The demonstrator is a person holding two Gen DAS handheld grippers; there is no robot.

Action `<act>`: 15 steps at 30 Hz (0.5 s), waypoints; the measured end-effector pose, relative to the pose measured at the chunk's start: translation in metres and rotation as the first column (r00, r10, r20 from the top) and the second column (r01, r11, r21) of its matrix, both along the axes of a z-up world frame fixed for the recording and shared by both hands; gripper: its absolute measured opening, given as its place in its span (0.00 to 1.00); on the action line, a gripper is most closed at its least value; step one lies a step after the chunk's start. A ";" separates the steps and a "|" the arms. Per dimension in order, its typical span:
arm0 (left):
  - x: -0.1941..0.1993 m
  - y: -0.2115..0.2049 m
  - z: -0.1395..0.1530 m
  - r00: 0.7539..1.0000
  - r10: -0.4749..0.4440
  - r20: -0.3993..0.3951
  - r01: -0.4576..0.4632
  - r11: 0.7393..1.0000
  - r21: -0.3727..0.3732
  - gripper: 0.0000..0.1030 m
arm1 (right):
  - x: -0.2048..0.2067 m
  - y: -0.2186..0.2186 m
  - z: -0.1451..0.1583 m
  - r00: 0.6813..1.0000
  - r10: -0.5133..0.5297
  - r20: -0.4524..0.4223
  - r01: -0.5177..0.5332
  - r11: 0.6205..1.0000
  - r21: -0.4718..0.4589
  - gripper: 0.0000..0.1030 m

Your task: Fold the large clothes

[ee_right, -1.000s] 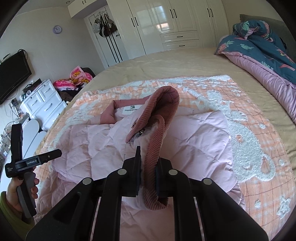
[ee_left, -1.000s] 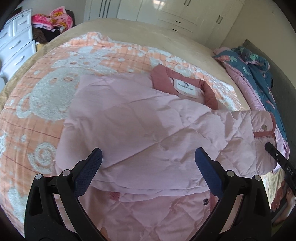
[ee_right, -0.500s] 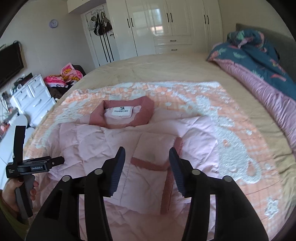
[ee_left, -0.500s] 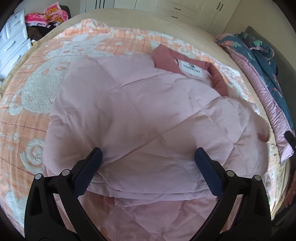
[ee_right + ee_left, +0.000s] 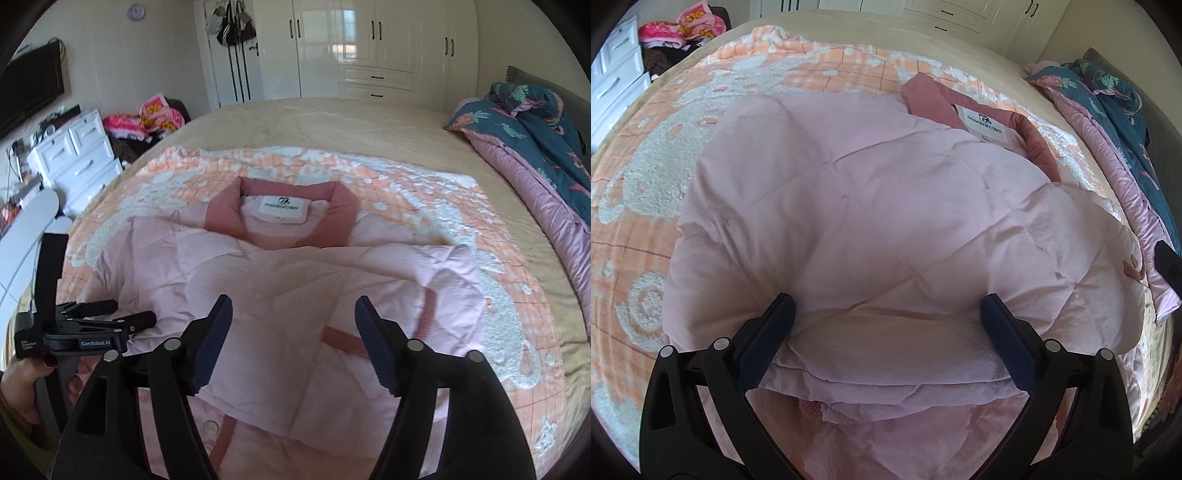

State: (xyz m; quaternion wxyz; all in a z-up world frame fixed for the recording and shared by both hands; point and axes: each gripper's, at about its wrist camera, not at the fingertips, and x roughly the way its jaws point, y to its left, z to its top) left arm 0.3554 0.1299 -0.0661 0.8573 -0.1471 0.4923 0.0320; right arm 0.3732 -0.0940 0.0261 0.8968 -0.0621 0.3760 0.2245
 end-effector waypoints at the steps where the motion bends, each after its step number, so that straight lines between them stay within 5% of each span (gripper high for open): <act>1: 0.000 0.000 0.000 1.000 0.000 0.002 0.000 1.000 -0.002 0.92 | 0.002 0.005 -0.004 1.000 0.006 -0.009 -0.006 1.000 -0.009 0.72; 7: -0.001 0.002 0.000 1.000 -0.002 0.010 0.002 1.000 -0.008 0.92 | 0.029 0.016 -0.051 0.986 -0.033 -0.165 0.022 0.998 -0.065 0.74; 15: -0.008 -0.003 0.005 1.000 -0.006 0.025 0.006 1.000 0.010 0.92 | 0.033 0.018 -0.076 0.986 -0.036 -0.164 0.023 0.996 -0.084 0.76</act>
